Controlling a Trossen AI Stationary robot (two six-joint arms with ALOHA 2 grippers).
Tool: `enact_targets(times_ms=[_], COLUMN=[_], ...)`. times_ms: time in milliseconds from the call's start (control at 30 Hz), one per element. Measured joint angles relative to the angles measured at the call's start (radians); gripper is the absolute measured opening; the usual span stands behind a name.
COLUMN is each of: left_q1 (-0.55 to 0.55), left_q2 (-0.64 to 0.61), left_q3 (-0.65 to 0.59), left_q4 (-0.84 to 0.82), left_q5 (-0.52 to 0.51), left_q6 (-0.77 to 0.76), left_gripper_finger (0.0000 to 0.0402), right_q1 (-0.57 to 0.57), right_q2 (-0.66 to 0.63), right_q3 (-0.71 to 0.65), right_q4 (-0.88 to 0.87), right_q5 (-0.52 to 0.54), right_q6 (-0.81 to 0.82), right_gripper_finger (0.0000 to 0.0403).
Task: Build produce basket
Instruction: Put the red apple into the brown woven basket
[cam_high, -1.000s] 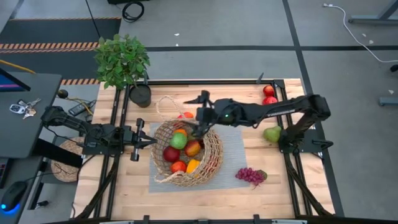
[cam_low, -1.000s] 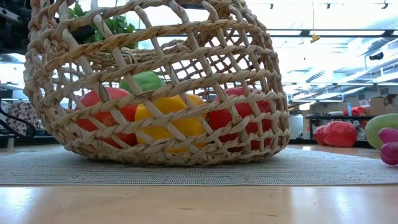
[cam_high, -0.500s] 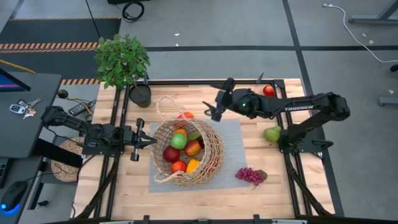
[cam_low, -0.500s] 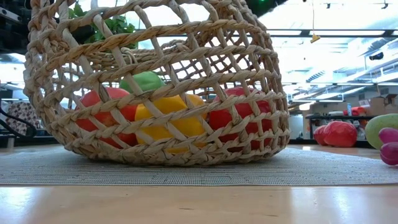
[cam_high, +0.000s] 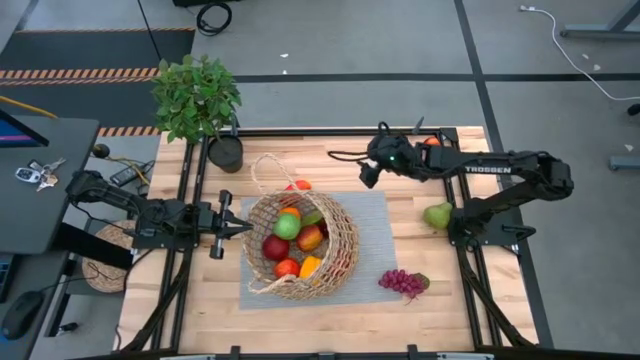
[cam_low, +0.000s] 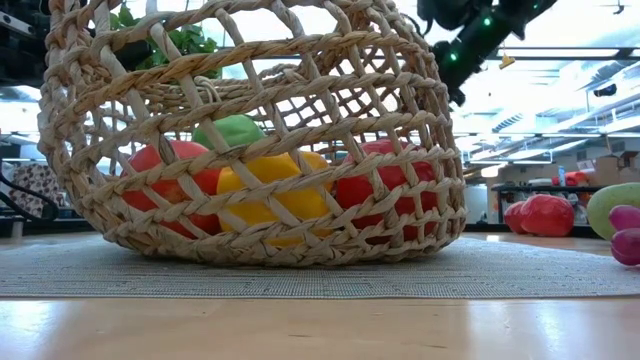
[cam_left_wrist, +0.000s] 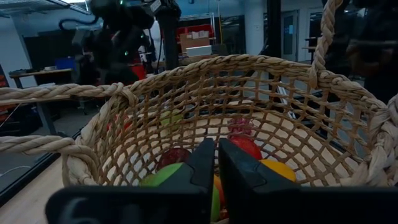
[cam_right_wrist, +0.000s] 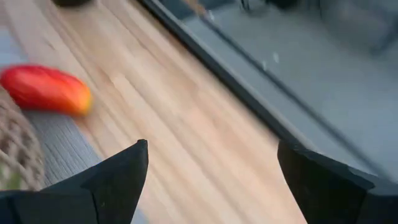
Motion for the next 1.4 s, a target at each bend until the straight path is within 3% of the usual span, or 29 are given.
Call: enact_targets(times_ms=[200, 400, 667, 867, 1133, 1400], left_q1=[0.000, 0.000, 0.000, 0.000, 0.000, 0.000], left_q2=[0.000, 0.000, 0.000, 0.000, 0.000, 0.000], left_q3=[0.000, 0.000, 0.000, 0.000, 0.000, 0.000], left_q4=[0.000, 0.000, 0.000, 0.000, 0.000, 0.000], left_q5=[0.000, 0.000, 0.000, 0.000, 0.000, 0.000], left_q6=[0.000, 0.000, 0.000, 0.000, 0.000, 0.000], left_gripper_finger=[0.0032, 0.0035, 0.0028, 0.0036, 0.0028, 0.0035], right_q1=[-0.045, -0.104, -0.341, -0.493, -0.568, -0.642], right_q2=[0.009, 0.009, 0.009, 0.014, 0.166, 0.319], right_q3=[0.000, -0.013, -0.015, -0.015, -0.003, 0.131], right_q4=[-0.192, -0.281, -0.356, -0.407, -0.457, -0.548], right_q5=[0.005, 0.108, 0.078, -0.010, 0.001, 0.014], right_q6=[0.178, 0.265, 0.291, 0.268, 0.233, 0.234], right_gripper_finger=[0.0361, 0.0361, 0.0359, 0.0358, 0.0358, 0.0358])
